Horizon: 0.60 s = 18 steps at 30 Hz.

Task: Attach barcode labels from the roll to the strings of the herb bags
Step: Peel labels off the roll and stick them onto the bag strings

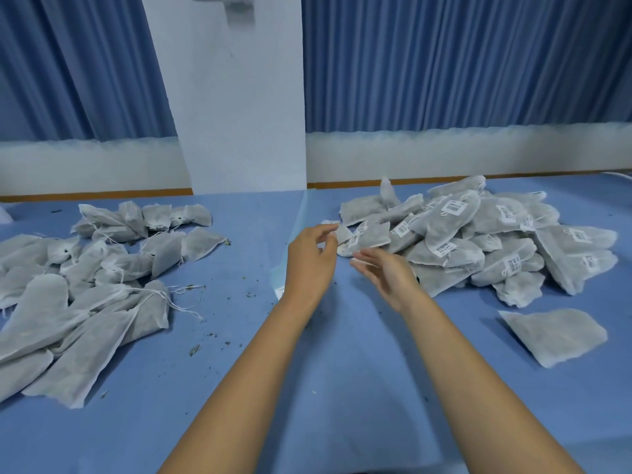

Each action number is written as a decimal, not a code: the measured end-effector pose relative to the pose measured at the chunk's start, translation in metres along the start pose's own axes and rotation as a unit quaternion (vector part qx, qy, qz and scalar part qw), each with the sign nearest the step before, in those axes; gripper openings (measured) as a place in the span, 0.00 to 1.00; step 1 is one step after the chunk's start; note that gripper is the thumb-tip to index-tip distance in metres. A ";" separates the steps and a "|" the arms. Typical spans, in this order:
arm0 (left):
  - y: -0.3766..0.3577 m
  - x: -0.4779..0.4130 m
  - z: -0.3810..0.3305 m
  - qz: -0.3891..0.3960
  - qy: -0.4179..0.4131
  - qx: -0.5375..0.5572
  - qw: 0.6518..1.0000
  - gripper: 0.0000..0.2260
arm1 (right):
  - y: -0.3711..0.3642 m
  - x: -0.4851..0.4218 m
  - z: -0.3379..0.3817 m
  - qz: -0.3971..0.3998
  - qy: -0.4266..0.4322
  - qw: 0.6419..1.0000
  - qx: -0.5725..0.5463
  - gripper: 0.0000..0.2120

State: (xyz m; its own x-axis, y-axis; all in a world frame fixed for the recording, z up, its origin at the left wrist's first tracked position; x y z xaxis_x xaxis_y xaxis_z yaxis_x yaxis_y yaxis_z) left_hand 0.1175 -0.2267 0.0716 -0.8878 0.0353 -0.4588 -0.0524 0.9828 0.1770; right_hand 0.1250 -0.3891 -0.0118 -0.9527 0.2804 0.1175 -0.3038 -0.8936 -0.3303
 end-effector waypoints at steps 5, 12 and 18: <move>0.001 0.005 0.008 0.037 0.011 -0.017 0.999 0.11 | -0.054 0.030 -0.011 0.080 0.066 0.993 0.062 0.09; 0.044 0.011 0.019 0.013 -0.025 -0.087 0.996 0.11 | -0.112 0.051 -0.020 0.115 0.093 0.979 0.140 0.12; 0.170 0.015 0.101 -0.103 0.243 -0.555 0.789 0.19 | -0.151 0.061 -0.043 0.175 0.071 0.969 0.156 0.10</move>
State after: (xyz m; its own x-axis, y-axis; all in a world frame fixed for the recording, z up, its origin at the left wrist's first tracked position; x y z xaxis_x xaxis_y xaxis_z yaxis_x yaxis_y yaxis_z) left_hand 0.1417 -0.0411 0.0069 -0.8645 -0.4434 -0.2367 -0.3466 0.1850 0.9196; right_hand 0.1125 -0.2220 0.0044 -0.9954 -0.0339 -0.0891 0.0362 -0.9990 -0.0245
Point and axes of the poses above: each hand's wrist, its own x-axis away from the middle knuckle, its own y-axis out of the back of the hand, z = x × y, the point moved 9 cm from there along -x, towards the middle knuckle, and after that the axes turned 6 degrees about x, right-handed, at the moved point
